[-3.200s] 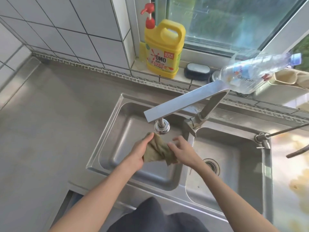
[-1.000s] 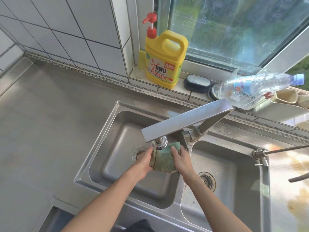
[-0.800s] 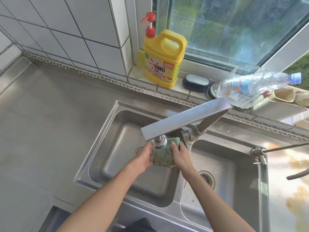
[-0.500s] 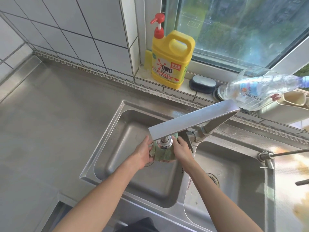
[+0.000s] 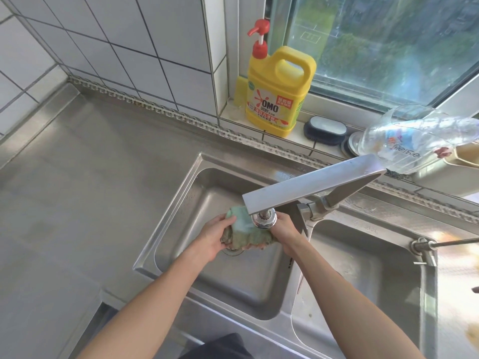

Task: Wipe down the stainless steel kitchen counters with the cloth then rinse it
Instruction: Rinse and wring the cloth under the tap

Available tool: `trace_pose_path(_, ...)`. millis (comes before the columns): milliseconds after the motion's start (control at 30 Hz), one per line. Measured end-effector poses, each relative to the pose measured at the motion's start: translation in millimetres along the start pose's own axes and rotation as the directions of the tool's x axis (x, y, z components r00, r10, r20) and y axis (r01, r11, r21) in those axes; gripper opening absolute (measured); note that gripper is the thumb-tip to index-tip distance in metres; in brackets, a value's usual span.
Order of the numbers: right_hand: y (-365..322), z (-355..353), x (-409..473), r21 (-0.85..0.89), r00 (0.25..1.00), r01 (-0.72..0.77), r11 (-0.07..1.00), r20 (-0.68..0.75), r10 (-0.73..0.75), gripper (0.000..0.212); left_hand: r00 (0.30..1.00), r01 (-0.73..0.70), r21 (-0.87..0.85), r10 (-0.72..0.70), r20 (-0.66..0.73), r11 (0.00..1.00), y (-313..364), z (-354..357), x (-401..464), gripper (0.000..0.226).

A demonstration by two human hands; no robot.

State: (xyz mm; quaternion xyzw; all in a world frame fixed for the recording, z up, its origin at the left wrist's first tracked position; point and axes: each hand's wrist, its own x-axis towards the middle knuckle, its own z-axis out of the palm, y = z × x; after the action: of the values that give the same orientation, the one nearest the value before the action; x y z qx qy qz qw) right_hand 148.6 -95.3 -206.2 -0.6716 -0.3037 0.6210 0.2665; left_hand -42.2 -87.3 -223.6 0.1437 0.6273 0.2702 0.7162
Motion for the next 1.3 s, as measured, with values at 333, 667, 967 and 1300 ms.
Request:
trace_pose_path(333, 1.0, 7.3, 10.3, 0.050, 0.996, -0.061, 0.997, -0.058, 0.064, 0.029, 0.999, -0.030, -0.039, 0.028, -0.038, 0.999, 4.7, -26.4, -0.8, 0.032)
trace_pose_path(667, -5.2, 6.8, 20.2, 0.096, 0.996, -0.088, 0.992, 0.031, 0.085, 0.019, 0.993, -0.045, 0.042, 0.049, -0.107, 0.998, 9.3, -42.3, 4.1, 0.015)
trace_pose_path(967, 0.7, -15.9, 13.2, -0.021, 0.978, 0.042, 0.999, -0.204, -0.045, 0.027, 0.999, -0.006, 0.063, 0.007, -0.031, 0.998, 1.5, -7.9, 8.2, 0.008)
trace_pose_path(1300, -10.0, -18.1, 3.8, -0.119, 0.898, 0.203, 0.972, -0.372, -0.233, 0.041, 0.997, 0.045, 0.005, -0.045, 0.065, 0.999, 7.7, 45.5, 6.7, 0.010)
